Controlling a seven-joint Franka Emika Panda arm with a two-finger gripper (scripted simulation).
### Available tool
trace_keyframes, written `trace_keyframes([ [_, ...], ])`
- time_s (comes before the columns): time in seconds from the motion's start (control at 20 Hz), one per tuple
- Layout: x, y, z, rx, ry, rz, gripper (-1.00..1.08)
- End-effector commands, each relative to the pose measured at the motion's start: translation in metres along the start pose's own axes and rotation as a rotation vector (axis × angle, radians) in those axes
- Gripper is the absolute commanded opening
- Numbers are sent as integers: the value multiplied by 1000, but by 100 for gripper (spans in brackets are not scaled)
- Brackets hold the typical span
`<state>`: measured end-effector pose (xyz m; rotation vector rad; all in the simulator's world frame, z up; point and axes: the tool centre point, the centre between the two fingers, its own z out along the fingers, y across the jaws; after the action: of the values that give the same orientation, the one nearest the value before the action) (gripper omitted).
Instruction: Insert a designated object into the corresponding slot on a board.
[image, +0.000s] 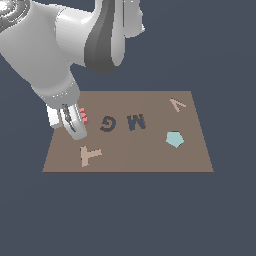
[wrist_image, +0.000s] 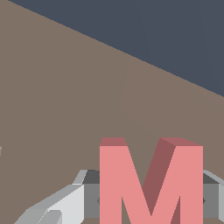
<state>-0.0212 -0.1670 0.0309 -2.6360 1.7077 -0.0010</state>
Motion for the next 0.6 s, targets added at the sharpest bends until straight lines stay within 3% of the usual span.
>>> trace_keyframes([
  [0.0,0,0,-2,-1,0,0,-100],
  [0.55,-5,-10,-3,-1,0,-73,-100],
])
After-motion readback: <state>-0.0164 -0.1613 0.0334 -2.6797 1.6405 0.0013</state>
